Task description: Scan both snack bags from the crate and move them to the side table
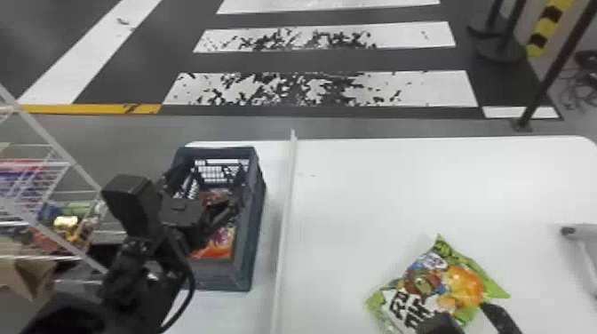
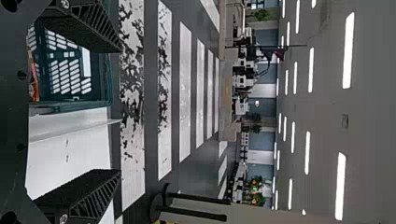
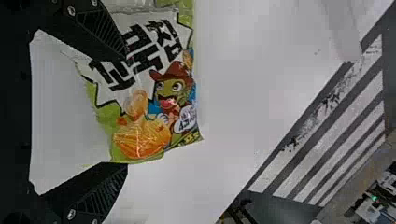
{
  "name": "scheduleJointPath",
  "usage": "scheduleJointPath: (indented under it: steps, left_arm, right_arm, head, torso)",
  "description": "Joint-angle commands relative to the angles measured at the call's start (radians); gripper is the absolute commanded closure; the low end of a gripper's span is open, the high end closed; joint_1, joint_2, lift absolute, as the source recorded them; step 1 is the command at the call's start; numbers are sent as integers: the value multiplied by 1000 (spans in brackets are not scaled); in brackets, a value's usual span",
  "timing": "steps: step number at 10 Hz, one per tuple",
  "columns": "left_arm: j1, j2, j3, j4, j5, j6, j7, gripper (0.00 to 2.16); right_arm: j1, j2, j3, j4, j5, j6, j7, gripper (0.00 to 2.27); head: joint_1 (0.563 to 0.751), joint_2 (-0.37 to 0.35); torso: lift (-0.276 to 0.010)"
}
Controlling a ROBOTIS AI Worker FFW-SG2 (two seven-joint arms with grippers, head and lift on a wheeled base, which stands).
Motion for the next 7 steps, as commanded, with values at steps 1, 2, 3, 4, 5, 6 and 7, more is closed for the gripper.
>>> scheduleJointPath:
  steps: [1,2,3,4,5,6,7]
  left_arm:
    - [3,0,3,4,3,2,-5,70]
    - [3,-1,3,4,1,2,-12,70]
    - [3,-1,3,4,1,-1,-14,70]
    - [3,-1,3,6,1,2,-17,70]
    - [3,-3,3,7,1,2,-17,70]
    - [3,-3,3,9,-1,2,-19,70]
    - [5,-4,3,9,-1,2,-19,70]
  right_arm:
    - [-30,0,55,-7,20,133,4,124]
    - [-47,1,84,-15,20,222,4,124]
    - [-67,5,118,-36,20,329,8,124]
    - [-80,12,155,-73,20,443,6,124]
    - [-83,20,189,-110,20,528,4,124]
    - [-88,23,224,-122,24,559,3,120]
    - [-99,29,252,-122,35,556,3,120]
  head:
    - [695,153]
    - [695,160]
    - [695,162]
    - [695,162]
    - [695,165]
    - [695,171]
    - [695,170]
  torso:
    - [-29]
    - [-29]
    - [-29]
    - [-29]
    - [-29]
    - [-29]
    - [-29]
